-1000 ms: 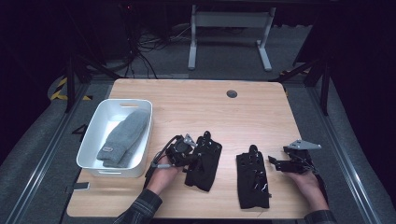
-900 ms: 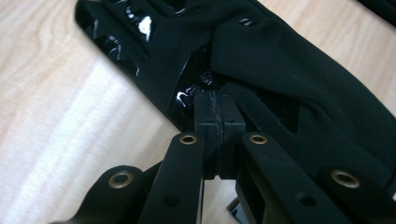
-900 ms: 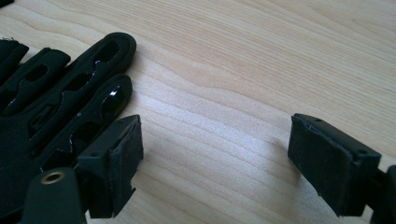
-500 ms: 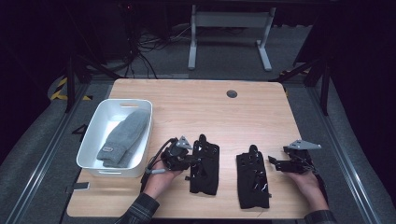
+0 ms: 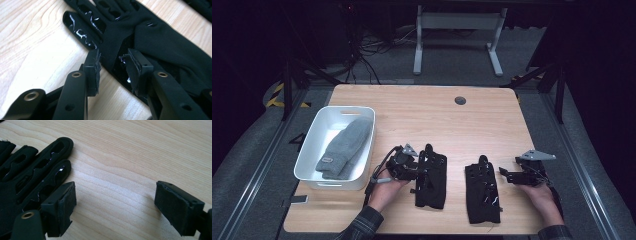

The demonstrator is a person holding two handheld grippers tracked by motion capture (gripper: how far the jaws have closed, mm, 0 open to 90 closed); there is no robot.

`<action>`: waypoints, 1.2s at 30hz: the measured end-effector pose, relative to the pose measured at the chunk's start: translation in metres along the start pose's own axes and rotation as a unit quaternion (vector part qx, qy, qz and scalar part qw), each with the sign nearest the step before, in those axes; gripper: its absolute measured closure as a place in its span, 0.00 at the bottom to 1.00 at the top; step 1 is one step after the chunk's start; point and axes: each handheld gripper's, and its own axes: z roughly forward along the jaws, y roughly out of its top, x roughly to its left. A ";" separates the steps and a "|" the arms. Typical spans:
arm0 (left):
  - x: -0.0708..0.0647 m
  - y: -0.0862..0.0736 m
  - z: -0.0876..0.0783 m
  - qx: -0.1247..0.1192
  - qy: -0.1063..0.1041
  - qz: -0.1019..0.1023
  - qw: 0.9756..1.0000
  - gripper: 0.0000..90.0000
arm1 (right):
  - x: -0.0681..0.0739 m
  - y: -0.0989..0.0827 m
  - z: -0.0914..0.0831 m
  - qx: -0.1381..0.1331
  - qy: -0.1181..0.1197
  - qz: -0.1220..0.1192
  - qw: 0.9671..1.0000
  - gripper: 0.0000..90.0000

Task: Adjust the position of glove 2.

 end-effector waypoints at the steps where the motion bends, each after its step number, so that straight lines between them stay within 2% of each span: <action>1: 0.000 -0.001 0.000 0.001 -0.002 -0.001 1.000 0.72 | 0.000 0.000 0.000 0.000 0.000 0.000 1.000 0.20; 4: -0.001 -0.001 0.002 0.001 -0.001 0.000 1.000 0.75 | 0.000 0.000 0.000 0.000 0.001 0.000 1.000 0.20; 6: -0.002 -0.001 0.002 0.004 0.001 0.002 1.000 0.81 | 0.000 0.000 0.000 0.000 0.002 -0.001 1.000 0.20; 8: -0.001 -0.001 0.003 -0.001 -0.004 -0.007 1.000 0.87 | 0.000 0.000 0.000 0.000 0.002 -0.001 1.000 0.20; 11: -0.001 -0.001 0.003 -0.002 -0.004 -0.010 1.000 0.94 | 0.001 0.000 -0.001 -0.002 0.008 -0.006 1.000 0.25; 15: -0.003 0.000 0.003 -0.001 0.004 -0.013 1.000 0.96 | 0.001 0.001 -0.005 0.001 0.020 -0.010 1.000 0.38; 17: -0.001 0.000 0.003 -0.002 0.000 -0.018 1.000 0.97 | 0.003 0.001 -0.008 0.001 0.029 -0.009 1.000 0.45; 19: 0.000 0.000 0.002 -0.002 -0.006 -0.026 1.000 0.97 | 0.005 0.000 -0.012 0.006 0.047 -0.010 0.999 0.55; 22: 0.001 0.000 0.001 -0.005 -0.012 -0.035 0.999 0.97 | 0.015 -0.003 -0.022 0.013 0.082 -0.017 0.996 0.77; 27: 0.001 0.000 -0.003 -0.009 -0.023 -0.044 0.999 0.97 | 0.027 -0.007 -0.034 0.017 0.123 -0.029 0.992 0.99; 30: 0.001 0.000 -0.006 -0.012 -0.036 -0.053 0.998 0.97 | 0.035 -0.011 -0.037 0.028 0.152 -0.039 0.987 1.00; 32: 0.000 -0.001 -0.008 -0.016 -0.045 -0.057 0.997 0.97 | 0.041 -0.014 -0.038 0.038 0.165 -0.046 0.984 1.00; 33: 0.000 -0.001 -0.008 -0.016 -0.045 -0.057 0.997 0.97 | 0.041 -0.014 -0.038 0.038 0.165 -0.046 0.984 1.00; 35: -0.002 -0.001 -0.010 -0.018 -0.048 -0.055 0.997 0.97 | 0.048 -0.016 -0.037 0.047 0.182 -0.054 0.981 1.00; 36: -0.002 -0.001 -0.011 -0.019 -0.050 -0.056 0.997 0.97 | 0.049 -0.016 -0.036 0.049 0.184 -0.056 0.980 1.00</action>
